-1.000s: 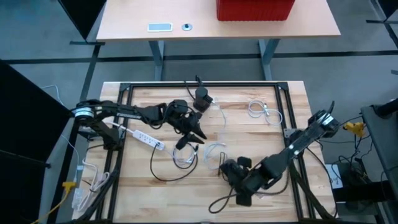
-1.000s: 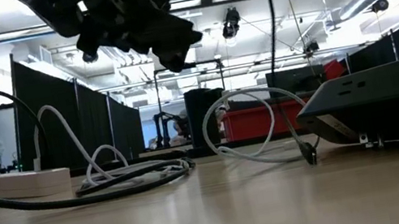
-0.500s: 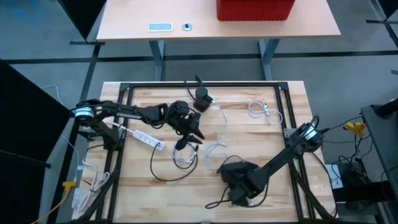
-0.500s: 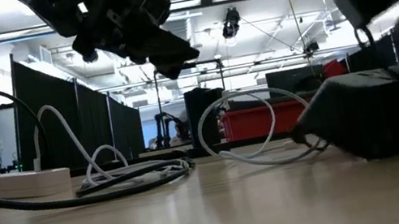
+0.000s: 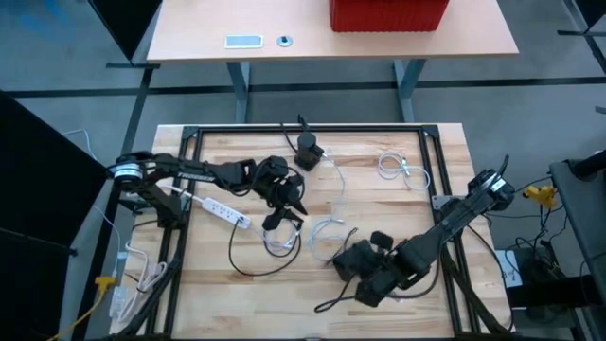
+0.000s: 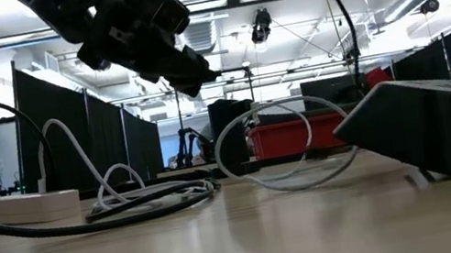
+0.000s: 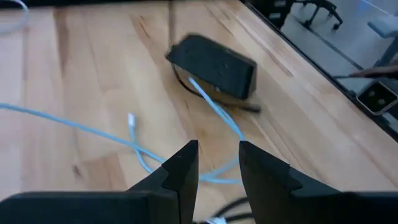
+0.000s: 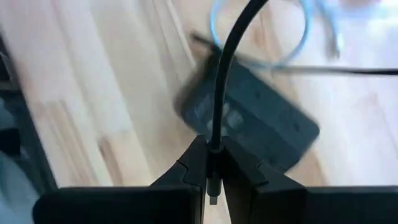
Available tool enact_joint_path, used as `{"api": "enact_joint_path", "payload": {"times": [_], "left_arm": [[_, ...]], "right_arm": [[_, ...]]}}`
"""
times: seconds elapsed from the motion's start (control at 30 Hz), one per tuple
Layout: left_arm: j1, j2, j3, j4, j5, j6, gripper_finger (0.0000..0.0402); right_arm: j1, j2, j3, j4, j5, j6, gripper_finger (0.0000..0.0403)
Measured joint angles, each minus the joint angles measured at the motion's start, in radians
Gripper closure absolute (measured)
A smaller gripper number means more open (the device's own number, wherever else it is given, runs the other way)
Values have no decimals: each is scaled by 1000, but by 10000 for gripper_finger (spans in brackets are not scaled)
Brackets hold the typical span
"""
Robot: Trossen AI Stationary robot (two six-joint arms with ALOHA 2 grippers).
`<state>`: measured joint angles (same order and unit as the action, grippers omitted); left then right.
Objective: Insert USB
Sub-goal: Insert the black charger cable into the bottom black outlet extension
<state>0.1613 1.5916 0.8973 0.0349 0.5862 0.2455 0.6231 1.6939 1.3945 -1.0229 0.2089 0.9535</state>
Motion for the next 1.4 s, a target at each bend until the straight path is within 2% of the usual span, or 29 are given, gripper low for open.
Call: {"api": "enact_joint_path", "payload": {"times": [0.2,0.37,0.6,0.73,0.83,0.93,1.07,1.17,1.27,1.4], "left_arm": [[-9,5,-58,68,-1,-30,298],[-9,5,-69,105,-3,-57,297],[-8,5,-65,106,-6,-98,298],[-9,-1,-65,93,-33,-101,297],[-10,-5,-65,86,-119,-103,298],[-10,-5,-65,85,-223,-125,299],[-10,-6,-81,102,-264,-150,298],[-18,-6,-115,213,-263,-170,300],[-30,1,-154,363,-263,-211,299],[-50,29,-169,463,-263,-243,299]], "right_arm": [[-22,66,-59,89,-214,-76,384],[-47,127,-67,183,-214,-173,384],[-121,171,-59,222,-101,-295,384],[-150,149,-55,219,54,-370,384],[-166,112,-34,210,211,-454,384],[-183,67,-29,149,256,-500,384],[-185,-15,-34,-82,254,-392,384],[-181,-64,-86,-216,175,-263,384],[-167,-120,-175,-192,107,-194,384],[-158,-141,-283,-34,26,-141,384]]}}
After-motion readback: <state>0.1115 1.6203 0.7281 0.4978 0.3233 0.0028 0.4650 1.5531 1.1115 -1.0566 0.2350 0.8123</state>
